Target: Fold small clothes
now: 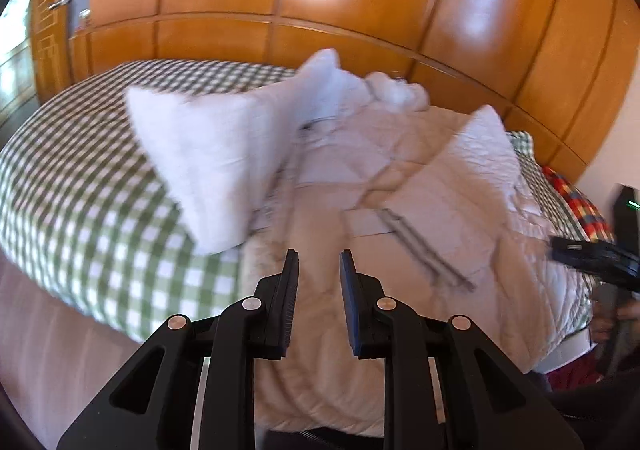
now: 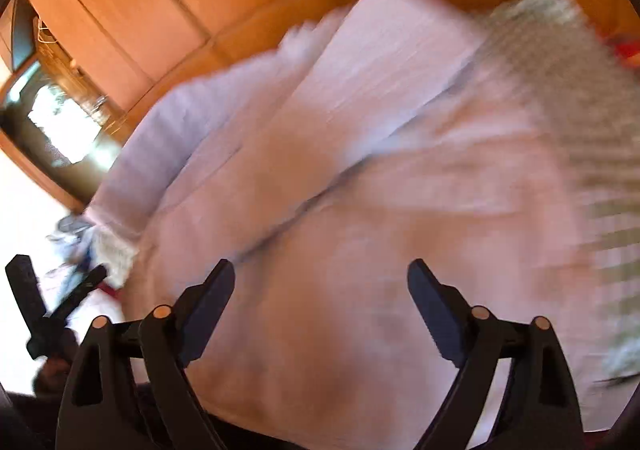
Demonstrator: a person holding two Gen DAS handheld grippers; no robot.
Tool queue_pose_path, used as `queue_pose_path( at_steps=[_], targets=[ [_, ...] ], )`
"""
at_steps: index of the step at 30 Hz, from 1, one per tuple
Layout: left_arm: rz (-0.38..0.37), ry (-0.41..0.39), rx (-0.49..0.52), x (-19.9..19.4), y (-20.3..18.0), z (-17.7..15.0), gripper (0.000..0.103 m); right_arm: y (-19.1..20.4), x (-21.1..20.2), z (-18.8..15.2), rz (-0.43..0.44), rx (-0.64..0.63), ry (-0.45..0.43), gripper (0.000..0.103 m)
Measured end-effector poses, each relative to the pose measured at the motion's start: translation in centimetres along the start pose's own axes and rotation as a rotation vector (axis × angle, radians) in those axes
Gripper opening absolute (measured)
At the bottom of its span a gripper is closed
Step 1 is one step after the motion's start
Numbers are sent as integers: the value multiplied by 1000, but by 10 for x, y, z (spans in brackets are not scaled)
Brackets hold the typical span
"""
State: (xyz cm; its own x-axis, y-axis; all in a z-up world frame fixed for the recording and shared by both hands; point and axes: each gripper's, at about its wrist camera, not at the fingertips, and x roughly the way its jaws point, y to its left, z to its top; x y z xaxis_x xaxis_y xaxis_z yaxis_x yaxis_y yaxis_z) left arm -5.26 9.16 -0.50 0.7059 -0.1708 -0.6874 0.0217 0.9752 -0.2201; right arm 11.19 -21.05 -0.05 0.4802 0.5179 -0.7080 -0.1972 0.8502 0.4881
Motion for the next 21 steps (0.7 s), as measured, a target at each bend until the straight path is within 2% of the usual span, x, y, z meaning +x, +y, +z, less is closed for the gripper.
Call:
queue_pose_path(
  at_steps=[1, 3, 7, 10, 13, 15, 16, 21],
  targets=[
    [-13, 0, 12, 3, -5, 1, 23, 4, 23, 1, 28, 29, 56, 85],
    [1, -1, 33, 10, -13, 2, 43, 9, 48, 0, 30, 63, 106, 84],
    [2, 30, 34, 27, -18, 1, 45, 26, 62, 16, 20, 50, 86, 80],
    [7, 55, 36, 40, -20, -1, 45, 41, 67, 26, 11, -11, 67, 68],
    [-6, 77, 29, 48, -20, -4, 45, 53, 75, 33, -13, -59, 75, 46],
    [-5, 95, 33, 54, -21, -7, 45, 55, 74, 38, -35, -85, 57, 4],
    [-1, 100, 39, 55, -22, -8, 45, 51, 67, 44, 25, -55, 42, 4],
    [10, 122, 56, 64, -24, -11, 45, 13, 0, 80, 140, 73, -146, 4]
  ],
)
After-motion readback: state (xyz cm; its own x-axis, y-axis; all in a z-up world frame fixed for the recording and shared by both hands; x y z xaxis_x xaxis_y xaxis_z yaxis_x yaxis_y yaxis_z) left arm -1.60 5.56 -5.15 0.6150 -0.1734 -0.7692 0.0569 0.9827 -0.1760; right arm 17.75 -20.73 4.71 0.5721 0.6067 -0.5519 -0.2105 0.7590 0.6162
